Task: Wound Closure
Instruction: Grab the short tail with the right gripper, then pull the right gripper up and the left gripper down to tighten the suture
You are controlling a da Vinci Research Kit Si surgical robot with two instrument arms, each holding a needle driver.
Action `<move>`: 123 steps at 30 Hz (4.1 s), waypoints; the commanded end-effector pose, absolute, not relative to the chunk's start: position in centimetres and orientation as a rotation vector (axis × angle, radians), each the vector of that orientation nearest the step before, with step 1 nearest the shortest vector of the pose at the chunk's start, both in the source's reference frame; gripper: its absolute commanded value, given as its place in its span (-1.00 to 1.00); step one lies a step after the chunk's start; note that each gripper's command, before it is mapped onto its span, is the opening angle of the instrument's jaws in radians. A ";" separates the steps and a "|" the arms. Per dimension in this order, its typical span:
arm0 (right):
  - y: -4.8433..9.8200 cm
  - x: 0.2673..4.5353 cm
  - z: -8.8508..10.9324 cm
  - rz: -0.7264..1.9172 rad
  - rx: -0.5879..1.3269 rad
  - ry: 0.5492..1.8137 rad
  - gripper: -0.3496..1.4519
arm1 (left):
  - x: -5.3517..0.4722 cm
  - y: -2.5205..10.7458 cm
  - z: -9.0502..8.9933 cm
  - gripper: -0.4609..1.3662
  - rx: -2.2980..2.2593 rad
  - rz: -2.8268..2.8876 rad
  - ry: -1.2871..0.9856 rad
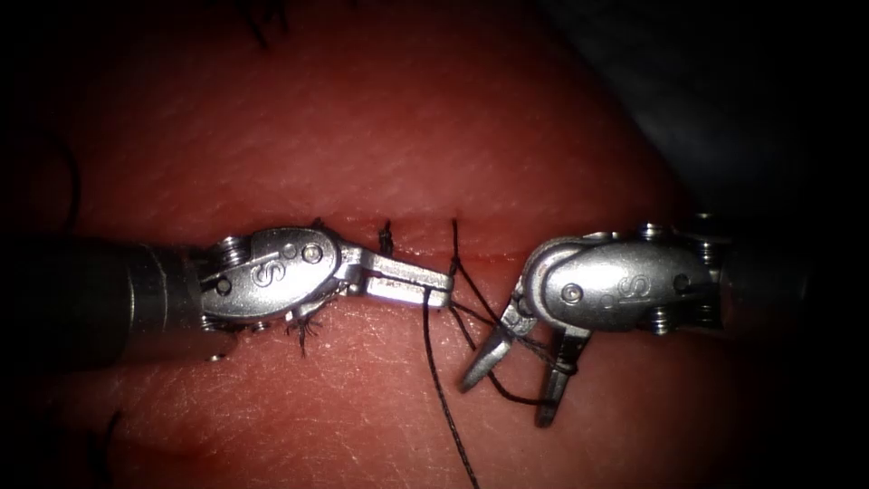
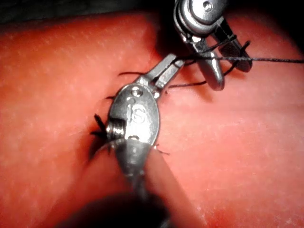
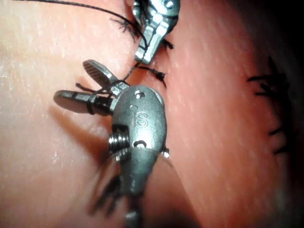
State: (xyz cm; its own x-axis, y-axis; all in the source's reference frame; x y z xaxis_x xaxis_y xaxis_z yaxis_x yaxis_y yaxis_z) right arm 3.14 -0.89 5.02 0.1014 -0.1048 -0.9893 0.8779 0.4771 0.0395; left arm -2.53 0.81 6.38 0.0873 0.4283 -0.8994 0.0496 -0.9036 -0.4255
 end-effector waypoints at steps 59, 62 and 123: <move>-0.1 3.16 5.2 -0.440 0.890 1.236 -1.00 | -2.49 0.5 6.2 -0.88 -2.110 1.889 -0.500; -0.1 3.18 5.2 -0.424 0.886 1.230 -1.00 | -2.48 0.5 6.2 -0.88 -2.111 1.890 -0.501; 0.6 3.18 5.7 -0.087 0.524 1.129 -1.00 | -2.55 -0.9 5.4 -0.88 -2.145 1.894 -0.538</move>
